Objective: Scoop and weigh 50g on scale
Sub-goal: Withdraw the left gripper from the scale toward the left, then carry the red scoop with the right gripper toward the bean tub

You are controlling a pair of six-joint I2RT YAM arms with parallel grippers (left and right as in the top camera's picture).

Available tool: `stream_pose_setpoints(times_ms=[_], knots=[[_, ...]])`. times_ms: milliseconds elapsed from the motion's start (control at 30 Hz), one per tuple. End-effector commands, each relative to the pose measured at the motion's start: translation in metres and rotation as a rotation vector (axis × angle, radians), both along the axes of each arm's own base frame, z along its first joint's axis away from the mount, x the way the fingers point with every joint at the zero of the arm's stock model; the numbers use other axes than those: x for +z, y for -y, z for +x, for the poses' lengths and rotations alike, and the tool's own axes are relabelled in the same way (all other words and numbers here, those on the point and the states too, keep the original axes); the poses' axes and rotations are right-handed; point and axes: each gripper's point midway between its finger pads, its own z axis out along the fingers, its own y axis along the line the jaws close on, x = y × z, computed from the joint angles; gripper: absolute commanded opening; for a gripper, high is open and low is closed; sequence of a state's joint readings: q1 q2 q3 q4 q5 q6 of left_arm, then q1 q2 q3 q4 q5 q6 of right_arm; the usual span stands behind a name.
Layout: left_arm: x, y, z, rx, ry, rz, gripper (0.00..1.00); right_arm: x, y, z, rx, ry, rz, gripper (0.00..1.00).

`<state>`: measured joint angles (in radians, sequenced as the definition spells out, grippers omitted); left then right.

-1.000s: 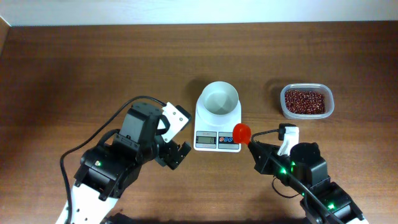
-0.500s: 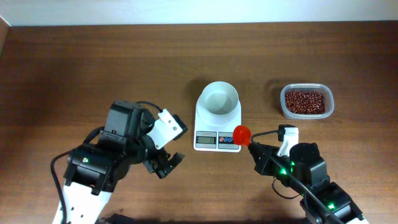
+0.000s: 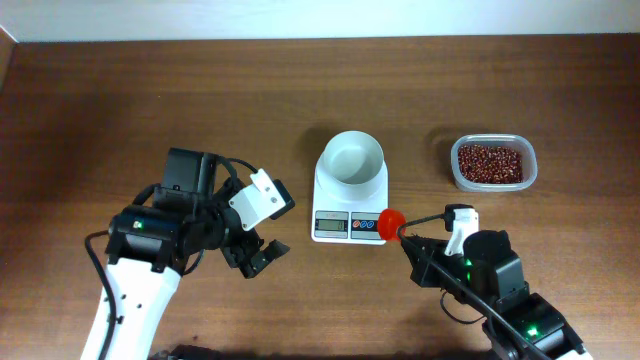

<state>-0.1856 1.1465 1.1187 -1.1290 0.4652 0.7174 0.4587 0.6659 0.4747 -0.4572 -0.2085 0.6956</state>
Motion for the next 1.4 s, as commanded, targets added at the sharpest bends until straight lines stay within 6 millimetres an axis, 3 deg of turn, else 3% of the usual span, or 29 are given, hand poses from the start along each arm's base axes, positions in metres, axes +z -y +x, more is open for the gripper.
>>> stream_pose_setpoints(times_ms=[0,267,1033,1167,1300,1367], knots=[[0.008,0.003,0.001,-0.022,0.017,-0.018,0.99,0.007,0.003,0.003,-0.007,0.034,-0.007,0.04],[0.01,0.001,0.01,-0.014,0.061,-0.007,0.99,0.007,0.006,0.005,-0.024,0.038,-0.019,0.04],[0.01,0.001,0.01,-0.014,0.06,-0.008,0.99,0.005,0.006,0.004,-0.023,0.033,-0.023,0.04],[0.01,0.001,0.01,-0.014,0.06,-0.008,0.99,0.004,0.009,0.005,0.046,0.104,-0.12,0.04],[0.01,0.001,0.01,-0.014,0.06,-0.008,0.99,0.004,0.024,0.015,0.022,0.177,-0.249,0.04],[0.01,0.001,0.01,-0.014,0.06,-0.008,0.99,0.014,0.03,0.021,0.027,0.238,-0.32,0.04]])
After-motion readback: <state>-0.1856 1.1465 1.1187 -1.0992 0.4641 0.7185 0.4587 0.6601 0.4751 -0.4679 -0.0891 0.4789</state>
